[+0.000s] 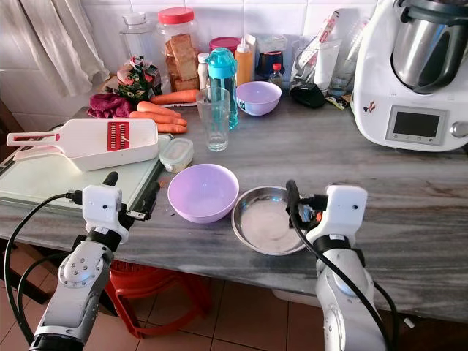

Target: Setting the table

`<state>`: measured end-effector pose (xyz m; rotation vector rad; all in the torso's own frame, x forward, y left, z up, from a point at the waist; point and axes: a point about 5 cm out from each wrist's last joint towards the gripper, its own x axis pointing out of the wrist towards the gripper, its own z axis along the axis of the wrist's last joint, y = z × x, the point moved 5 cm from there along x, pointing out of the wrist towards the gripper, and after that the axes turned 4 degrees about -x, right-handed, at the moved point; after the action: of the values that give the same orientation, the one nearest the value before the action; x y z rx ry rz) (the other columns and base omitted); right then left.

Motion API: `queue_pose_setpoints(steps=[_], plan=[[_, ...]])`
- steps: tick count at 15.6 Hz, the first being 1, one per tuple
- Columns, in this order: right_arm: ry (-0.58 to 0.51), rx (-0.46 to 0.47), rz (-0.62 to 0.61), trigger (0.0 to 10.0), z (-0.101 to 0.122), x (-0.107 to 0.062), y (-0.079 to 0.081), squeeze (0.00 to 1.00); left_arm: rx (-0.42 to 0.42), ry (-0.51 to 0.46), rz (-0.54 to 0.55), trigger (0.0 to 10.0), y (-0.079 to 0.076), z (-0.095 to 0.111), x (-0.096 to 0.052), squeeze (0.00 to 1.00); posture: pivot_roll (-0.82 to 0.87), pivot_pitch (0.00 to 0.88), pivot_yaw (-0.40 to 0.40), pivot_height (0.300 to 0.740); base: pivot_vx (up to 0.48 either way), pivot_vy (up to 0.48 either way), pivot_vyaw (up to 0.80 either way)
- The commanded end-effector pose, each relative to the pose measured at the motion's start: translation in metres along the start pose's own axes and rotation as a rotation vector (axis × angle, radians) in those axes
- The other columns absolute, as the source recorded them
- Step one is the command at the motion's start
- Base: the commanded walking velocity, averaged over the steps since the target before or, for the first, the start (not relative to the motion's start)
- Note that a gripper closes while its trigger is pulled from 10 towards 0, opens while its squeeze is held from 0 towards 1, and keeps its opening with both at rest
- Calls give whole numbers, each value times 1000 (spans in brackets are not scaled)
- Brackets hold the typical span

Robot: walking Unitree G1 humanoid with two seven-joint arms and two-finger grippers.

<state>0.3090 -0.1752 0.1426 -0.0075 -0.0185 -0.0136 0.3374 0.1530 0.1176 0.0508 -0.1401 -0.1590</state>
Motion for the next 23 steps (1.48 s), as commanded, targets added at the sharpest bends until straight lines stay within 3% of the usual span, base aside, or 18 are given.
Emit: queue_pose_setpoints(steps=[1, 7, 10, 14, 17, 19, 20, 23], plan=[[19, 8, -7, 10000, -4, 0, 0, 0, 12, 8, 14, 10000, 1, -1, 1, 0, 6, 0, 61, 740, 0, 0, 0], [73, 46, -15, 10000, -20, 7, 3, 0, 27, 15, 35, 10000, 5, -4, 0, 0, 29, 0, 59, 740, -40, 0, 0], [30, 55, 43, 10000, -14, 7, 17, 0, 21, -2, 25, 10000, -2, 0, 7, 0, 24, 0, 57, 740, -256, 0, 0], [-6, 68, 45, 10000, -8, 9, 18, 0, 8, -1, 7, 10000, -13, -2, 12, 0, -2, 0, 63, 740, -272, 0, 0], [-15, 39, 46, 10000, -8, 8, 17, 0, -2, 3, -2, 10000, -17, -4, 17, 0, -15, 0, 66, 740, -266, 0, 0], [-42, -30, 20, 10000, -7, 6, 12, 0, -6, 15, -13, 10000, -22, -9, 17, 0, -23, 0, 63, 740, -261, 0, 0], [-47, 25, 55, 10000, -11, 3, 12, 0, -11, 31, -16, 10000, -25, -16, 16, 0, -27, 0, 62, 740, -262, 0, 0], [-16, -47, 36, 10000, -26, 1, 5, 0, -18, 63, -14, 10000, -31, -28, 15, 0, -35, 0, 64, 740, -261, 0, 0]])
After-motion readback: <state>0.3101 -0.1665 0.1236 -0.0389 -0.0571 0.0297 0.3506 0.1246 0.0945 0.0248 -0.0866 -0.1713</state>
